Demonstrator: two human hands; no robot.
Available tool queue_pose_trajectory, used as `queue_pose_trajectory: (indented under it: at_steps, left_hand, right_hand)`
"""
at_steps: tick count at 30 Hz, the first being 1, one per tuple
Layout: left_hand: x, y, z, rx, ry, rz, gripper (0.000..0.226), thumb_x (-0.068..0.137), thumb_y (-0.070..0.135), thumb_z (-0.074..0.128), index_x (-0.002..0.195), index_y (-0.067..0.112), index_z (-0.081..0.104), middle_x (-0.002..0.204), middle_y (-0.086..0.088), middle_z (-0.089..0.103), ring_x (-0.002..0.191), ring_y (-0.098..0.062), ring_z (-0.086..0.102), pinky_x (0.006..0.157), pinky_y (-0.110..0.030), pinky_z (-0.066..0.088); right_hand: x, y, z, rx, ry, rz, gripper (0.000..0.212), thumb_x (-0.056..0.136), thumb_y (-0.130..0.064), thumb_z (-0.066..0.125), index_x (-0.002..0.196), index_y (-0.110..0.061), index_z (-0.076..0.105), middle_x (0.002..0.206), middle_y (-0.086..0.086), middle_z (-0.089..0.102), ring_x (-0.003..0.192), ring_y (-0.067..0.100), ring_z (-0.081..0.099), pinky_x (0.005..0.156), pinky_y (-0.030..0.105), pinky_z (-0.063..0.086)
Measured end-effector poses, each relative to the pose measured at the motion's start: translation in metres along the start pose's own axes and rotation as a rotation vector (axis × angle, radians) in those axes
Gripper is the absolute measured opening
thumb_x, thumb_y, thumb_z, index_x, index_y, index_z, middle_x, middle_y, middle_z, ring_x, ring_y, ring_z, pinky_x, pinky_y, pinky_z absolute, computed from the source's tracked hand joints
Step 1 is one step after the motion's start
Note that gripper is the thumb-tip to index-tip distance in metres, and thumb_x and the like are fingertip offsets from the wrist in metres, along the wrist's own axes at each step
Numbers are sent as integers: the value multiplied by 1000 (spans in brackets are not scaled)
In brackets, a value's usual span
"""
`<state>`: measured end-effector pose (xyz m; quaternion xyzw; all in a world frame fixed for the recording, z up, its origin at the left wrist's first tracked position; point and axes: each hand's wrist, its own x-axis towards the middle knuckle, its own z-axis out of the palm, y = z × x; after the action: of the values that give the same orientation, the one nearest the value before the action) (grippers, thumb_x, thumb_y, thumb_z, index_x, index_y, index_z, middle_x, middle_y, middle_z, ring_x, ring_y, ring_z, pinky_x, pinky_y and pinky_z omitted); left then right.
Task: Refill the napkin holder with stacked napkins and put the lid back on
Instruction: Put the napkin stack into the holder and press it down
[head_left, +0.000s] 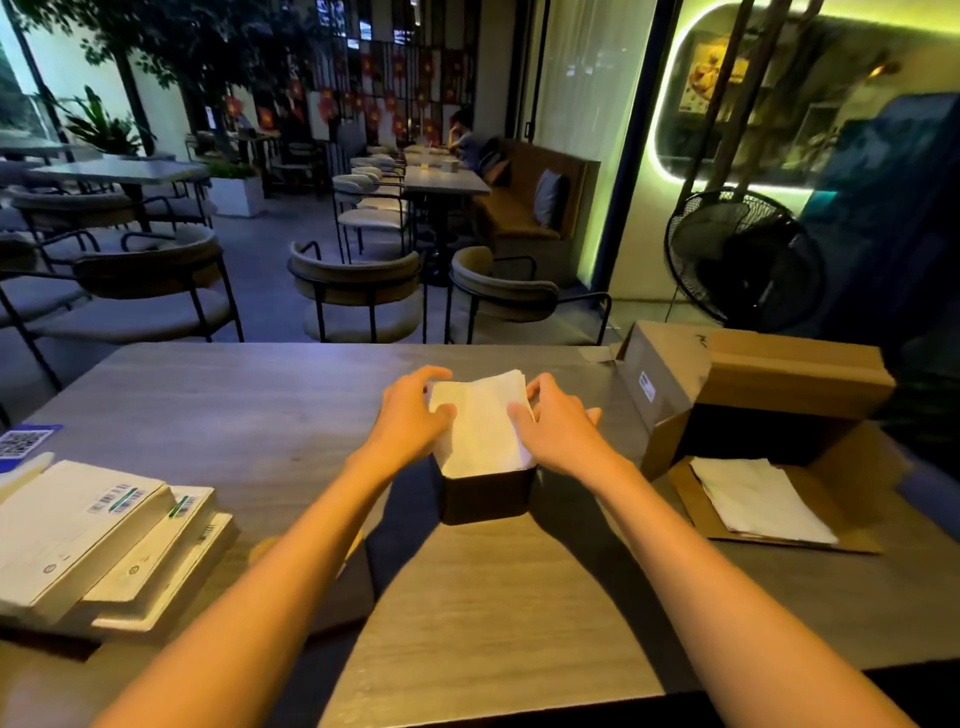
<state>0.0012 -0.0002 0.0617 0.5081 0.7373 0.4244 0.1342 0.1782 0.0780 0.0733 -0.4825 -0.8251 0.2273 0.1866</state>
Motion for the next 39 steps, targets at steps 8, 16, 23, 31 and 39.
queue_pose_trajectory:
  at_steps: [8,16,23,31,39]
  left_hand:
    - [-2,-1,-10,-85,85,66,40,93,14,66,132,20,59,126,1,59,97,-15,65,74,-21,52]
    - [12,14,-30,-246,50,-74,41,88,10,72,126,23,65,120,3,60,109,-12,55,82,-25,51]
    - [-1,-3,-4,65,32,3,40,91,13,67,130,21,60,128,-4,60,113,-24,61,88,-34,53]
    - [-3,-2,8,246,63,79,47,88,11,69,131,26,58,128,-7,58,119,-26,55,105,-47,42]
    - [-3,-7,5,373,17,-5,50,86,24,72,133,29,55,132,-5,54,124,-26,50,106,-42,32]
  right_hand:
    - [1,-3,2,120,79,-63,8,103,-31,51,105,-24,54,95,-2,62,100,21,50,97,43,35]
    - [8,-13,-17,470,77,28,15,96,-26,63,110,-19,63,107,6,67,96,21,65,70,29,52]
    - [0,-1,10,103,39,57,4,100,-25,55,102,-23,57,89,-6,55,99,20,48,95,38,34]
    - [-2,4,23,-112,163,-28,26,102,-28,55,125,-17,60,121,3,60,117,23,53,100,40,35]
    - [3,3,26,-183,142,-23,13,99,-21,58,104,-15,69,107,4,62,106,24,56,89,36,35]
